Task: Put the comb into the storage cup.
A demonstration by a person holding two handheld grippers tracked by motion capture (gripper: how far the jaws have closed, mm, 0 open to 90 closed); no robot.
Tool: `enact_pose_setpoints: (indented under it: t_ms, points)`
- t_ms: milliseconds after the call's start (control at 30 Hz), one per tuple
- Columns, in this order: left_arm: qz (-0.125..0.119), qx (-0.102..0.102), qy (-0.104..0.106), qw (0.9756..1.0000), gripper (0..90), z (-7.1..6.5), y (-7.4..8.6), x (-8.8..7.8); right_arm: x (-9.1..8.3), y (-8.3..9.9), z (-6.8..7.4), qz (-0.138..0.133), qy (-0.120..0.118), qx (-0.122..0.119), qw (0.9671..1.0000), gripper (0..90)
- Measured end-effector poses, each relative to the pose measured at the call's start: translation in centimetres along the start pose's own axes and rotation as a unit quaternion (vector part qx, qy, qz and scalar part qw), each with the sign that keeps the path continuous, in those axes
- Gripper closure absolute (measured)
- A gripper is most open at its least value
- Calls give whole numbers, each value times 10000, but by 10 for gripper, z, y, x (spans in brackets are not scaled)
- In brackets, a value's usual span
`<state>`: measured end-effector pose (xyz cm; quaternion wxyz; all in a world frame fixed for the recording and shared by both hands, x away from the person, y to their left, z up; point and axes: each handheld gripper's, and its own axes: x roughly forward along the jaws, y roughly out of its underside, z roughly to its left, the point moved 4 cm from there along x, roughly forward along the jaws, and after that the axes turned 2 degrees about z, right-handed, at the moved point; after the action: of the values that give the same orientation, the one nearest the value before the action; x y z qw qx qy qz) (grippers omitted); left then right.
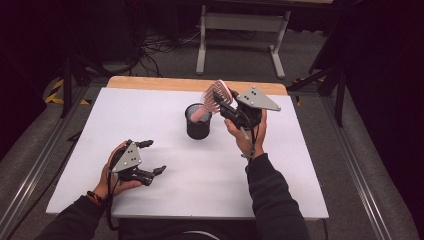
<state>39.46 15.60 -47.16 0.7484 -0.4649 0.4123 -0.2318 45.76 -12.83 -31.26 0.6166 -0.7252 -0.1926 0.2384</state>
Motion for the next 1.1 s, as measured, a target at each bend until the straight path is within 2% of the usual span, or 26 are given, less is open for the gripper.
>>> enact_pose_setpoints:
  t_ms: [200,433,1100]
  points:
    - [-18,3,10,10000,93,0,0,0,8,9,1,134,-29,28,9999,642]
    - [-39,13,-8,10000,91,1,0,-2,14,14,1,195,-107,210,9995,641]
    - [1,43,-103,9999,88,0,3,-8,24,29,0,377,-77,315,9988,638]
